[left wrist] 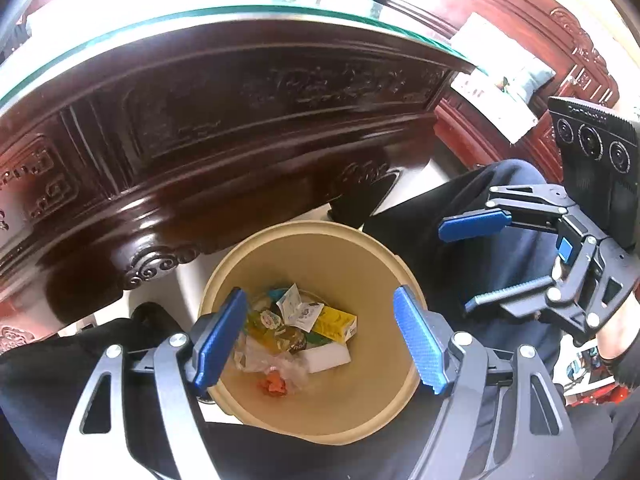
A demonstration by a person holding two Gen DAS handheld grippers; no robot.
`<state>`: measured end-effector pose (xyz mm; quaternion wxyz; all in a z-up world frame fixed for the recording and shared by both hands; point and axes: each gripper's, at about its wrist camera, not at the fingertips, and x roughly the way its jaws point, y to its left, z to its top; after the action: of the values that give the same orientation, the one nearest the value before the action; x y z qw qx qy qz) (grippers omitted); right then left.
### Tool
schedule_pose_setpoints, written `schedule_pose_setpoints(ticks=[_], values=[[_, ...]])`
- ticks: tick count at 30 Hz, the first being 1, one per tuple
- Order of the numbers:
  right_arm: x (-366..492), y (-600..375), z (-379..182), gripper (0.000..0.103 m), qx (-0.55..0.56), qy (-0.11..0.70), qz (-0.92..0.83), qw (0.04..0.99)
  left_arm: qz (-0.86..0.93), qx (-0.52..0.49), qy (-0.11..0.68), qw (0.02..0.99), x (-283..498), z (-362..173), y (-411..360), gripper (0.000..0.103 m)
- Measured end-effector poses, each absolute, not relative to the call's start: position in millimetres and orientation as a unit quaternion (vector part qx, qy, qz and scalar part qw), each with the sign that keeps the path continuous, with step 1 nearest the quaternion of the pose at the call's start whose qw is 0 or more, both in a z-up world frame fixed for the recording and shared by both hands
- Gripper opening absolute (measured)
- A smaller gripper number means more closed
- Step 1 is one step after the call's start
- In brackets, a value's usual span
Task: Collect trash
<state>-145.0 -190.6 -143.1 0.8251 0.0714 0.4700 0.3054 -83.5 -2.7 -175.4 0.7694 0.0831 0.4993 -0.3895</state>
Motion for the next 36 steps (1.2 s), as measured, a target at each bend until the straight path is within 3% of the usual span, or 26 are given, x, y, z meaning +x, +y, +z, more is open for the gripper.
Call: schedule_pose_setpoints(ticks=[7, 12, 16, 20, 28, 32, 36], values=[[-138.4, -194.2, -132.2, 0.087, 0.073, 0.449, 0.298, 0.839, -0.374, 0.085, 0.492, 0.782, -71.5, -164.3, 2.3, 0.076], [-128.6, -198.5, -118.0, 0.090, 0.089, 0.432, 0.293, 0.848, -0.366, 0.076, 0.476, 0.796, -61.7, -145.5, 7.7, 0.076], [-122.6, -199.4, -98.0, 0.095, 0.097, 0.400, 0.297, 0.862, -0.353, 0.059, 0.449, 0.819, -50.0, -117.5, 12.2, 0.085], [-111.7, -197.6, -74.4, 0.095, 0.091, 0.352, 0.268, 0.892, -0.325, 0.030, 0.413, 0.850, -29.3, -86.6, 17.5, 0.099], [-76.6, -180.4, -13.9, 0.095, -0.007, 0.211, 0.102, 0.972, -0.180, 0.012, 0.314, 0.932, 27.1, -28.4, 18.8, 0.099], [-51.7, -183.0, 1.5, 0.095, 0.017, 0.166, 0.002, 0.986, -0.096, 0.021, 0.243, 0.965, 38.3, -9.4, 8.0, 0.099], [-31.7, -191.8, 1.9, 0.095, 0.068, 0.166, -0.020, 0.984, -0.082, 0.034, 0.234, 0.968, 45.6, 0.7, -7.3, 0.099]])
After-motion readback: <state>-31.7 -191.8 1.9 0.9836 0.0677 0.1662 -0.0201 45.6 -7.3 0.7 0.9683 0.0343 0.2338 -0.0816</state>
